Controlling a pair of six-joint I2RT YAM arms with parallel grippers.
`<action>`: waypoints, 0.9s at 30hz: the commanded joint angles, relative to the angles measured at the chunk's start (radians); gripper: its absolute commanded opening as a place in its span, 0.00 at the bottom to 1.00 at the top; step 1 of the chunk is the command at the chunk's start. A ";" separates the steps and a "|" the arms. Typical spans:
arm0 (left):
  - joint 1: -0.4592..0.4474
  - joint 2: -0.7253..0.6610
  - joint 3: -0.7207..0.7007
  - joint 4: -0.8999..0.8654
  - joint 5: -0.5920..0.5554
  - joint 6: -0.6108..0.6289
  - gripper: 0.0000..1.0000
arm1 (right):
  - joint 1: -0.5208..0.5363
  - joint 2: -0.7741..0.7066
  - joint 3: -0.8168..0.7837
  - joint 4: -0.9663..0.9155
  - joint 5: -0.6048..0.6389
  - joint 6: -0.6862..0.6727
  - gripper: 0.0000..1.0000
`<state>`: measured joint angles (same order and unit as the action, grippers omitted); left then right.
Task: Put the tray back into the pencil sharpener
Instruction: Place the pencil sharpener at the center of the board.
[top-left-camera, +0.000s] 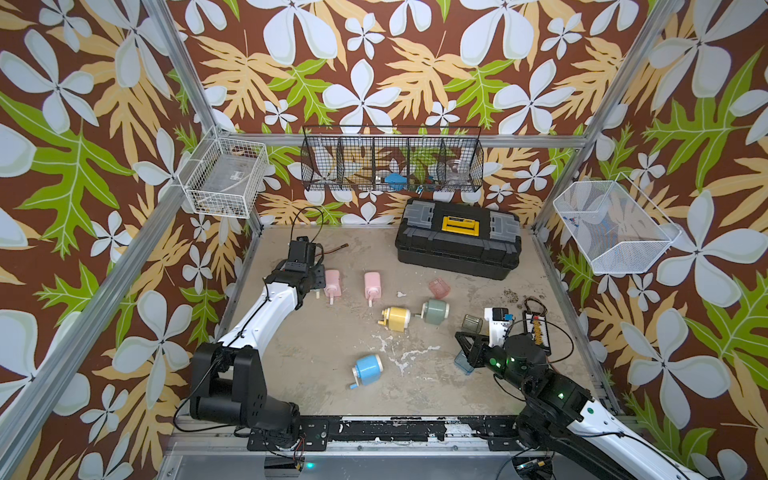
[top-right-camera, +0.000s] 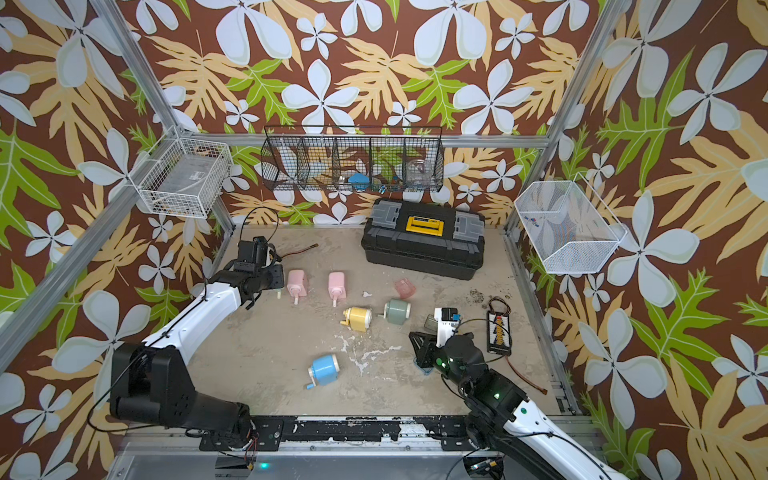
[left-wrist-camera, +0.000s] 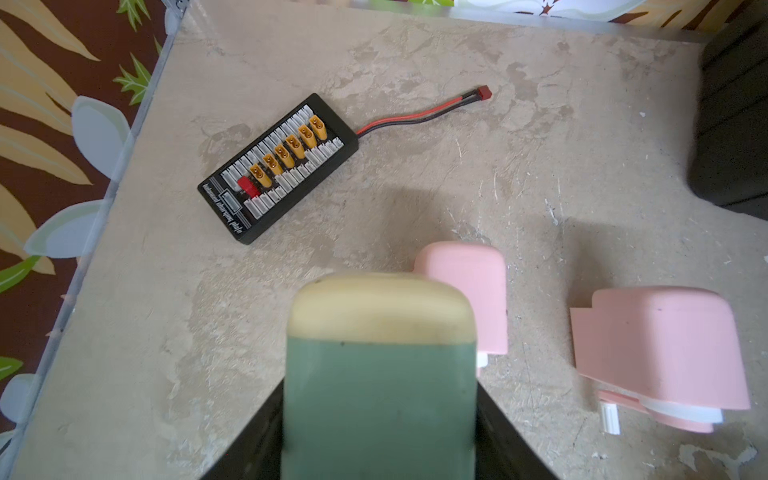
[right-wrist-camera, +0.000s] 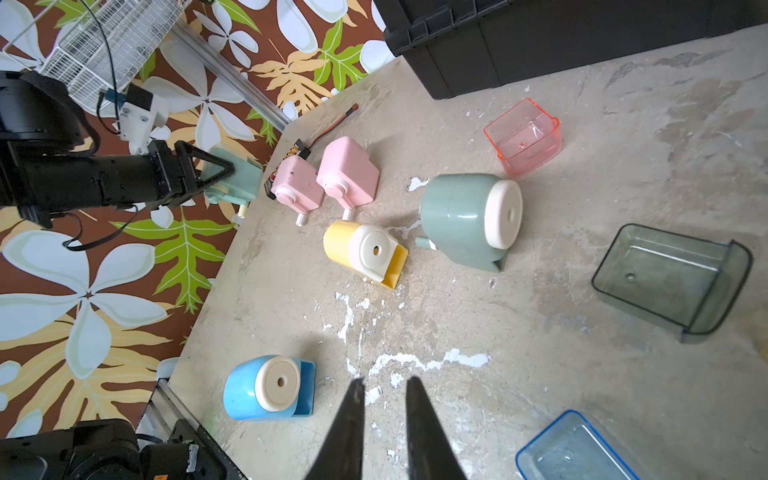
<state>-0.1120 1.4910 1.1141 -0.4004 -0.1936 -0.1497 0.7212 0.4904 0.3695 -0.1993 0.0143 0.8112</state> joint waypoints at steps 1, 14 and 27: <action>0.043 0.044 0.030 0.012 0.008 0.070 0.00 | 0.001 -0.002 0.012 0.021 -0.014 -0.011 0.21; 0.095 0.263 0.115 -0.017 0.083 0.117 0.00 | 0.001 0.035 0.011 0.036 -0.023 -0.020 0.21; 0.100 0.364 0.155 -0.034 0.089 0.108 0.29 | 0.001 0.057 0.020 0.026 -0.011 -0.025 0.22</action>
<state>-0.0151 1.8458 1.2705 -0.4030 -0.1009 -0.0475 0.7212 0.5434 0.3801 -0.1875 -0.0002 0.7959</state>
